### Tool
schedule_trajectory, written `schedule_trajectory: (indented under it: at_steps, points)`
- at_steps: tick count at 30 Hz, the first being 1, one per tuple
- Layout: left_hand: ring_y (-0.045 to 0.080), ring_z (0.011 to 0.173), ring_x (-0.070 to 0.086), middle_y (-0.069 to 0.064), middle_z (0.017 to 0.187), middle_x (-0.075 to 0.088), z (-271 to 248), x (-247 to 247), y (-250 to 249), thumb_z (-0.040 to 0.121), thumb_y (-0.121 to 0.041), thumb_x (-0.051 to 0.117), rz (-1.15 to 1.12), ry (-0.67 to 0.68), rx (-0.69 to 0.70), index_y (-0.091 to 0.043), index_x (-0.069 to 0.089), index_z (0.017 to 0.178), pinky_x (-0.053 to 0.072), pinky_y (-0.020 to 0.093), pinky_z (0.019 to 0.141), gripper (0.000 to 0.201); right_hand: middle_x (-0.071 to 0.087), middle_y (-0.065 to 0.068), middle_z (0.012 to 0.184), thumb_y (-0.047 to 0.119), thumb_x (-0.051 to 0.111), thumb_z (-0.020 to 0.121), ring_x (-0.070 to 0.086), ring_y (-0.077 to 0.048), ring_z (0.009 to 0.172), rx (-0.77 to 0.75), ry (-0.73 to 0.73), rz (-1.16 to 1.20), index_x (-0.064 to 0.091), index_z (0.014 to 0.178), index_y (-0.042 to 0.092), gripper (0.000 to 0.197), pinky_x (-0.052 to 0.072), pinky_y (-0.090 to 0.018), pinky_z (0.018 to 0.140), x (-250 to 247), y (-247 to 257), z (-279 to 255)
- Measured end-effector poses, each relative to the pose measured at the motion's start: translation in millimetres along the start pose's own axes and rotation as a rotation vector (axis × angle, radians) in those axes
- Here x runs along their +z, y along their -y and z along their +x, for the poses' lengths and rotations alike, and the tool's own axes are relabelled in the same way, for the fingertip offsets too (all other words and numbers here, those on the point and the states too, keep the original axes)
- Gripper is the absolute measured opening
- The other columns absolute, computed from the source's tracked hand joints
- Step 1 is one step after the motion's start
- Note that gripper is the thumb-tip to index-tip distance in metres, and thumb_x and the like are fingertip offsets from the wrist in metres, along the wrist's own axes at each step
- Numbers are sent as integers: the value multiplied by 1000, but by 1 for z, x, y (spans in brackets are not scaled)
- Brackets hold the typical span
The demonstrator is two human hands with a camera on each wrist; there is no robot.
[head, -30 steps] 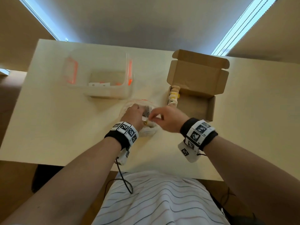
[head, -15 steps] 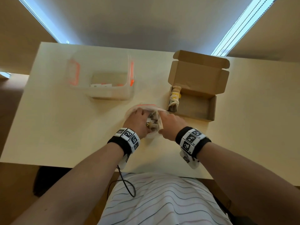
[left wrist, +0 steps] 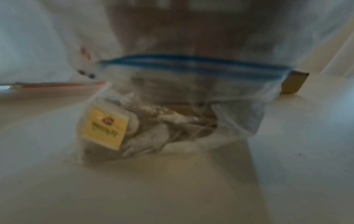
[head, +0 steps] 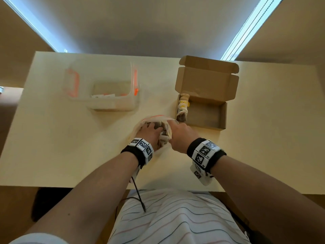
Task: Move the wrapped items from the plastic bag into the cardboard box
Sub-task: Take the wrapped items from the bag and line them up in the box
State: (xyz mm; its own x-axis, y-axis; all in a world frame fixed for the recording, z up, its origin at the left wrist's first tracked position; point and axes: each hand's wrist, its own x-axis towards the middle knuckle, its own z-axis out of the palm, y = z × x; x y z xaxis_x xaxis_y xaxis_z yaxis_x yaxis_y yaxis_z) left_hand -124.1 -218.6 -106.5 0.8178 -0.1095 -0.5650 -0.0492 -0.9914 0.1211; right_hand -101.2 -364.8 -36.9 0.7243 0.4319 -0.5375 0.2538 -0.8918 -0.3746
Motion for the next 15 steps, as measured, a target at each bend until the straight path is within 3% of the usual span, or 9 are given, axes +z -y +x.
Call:
schedule_trajectory:
  at_steps: [4,6,8,10,13,15]
  points:
    - [30,122,51,5,134,53,1,-1,-4,89,-44,61,1,0,-26,-28,58,128,44,43,100,42,62,-9,114,11,66,87,62,-29,96,-5,-4,20,41,133,16,52,52,-35,72,1,2,-1]
    - [27,106,58,4,115,62,-7,-7,-3,88,-33,62,-171,-89,37,-23,62,112,47,38,93,26,62,-9,112,12,65,87,62,-29,93,0,-13,28,40,132,17,51,55,-39,74,-1,-1,-1]
    - [22,83,54,-1,89,58,-15,-16,1,85,-21,64,-354,-117,51,-23,58,95,46,34,79,12,62,-10,110,15,63,89,61,-30,92,7,-18,34,39,134,18,51,55,-40,75,-4,-4,-3]
    - [17,79,48,-5,87,52,-24,-29,4,79,-23,71,-370,-157,-8,-25,54,97,40,28,75,24,62,-11,109,16,62,90,61,-30,91,6,-20,41,36,138,19,55,55,-41,72,-7,-6,-6]
    - [21,86,55,0,97,59,-34,-41,14,75,-21,75,-498,-175,-48,-22,48,106,40,26,73,41,63,-7,110,13,60,89,62,-28,92,7,-21,70,30,146,24,66,56,-40,73,-11,-7,-8]
    - [20,83,59,0,96,63,-44,-49,20,75,-18,73,-657,-181,-45,-25,49,115,42,24,68,47,63,-6,112,9,58,87,62,-27,93,12,-10,108,27,148,28,71,57,-40,75,-12,-9,-9]
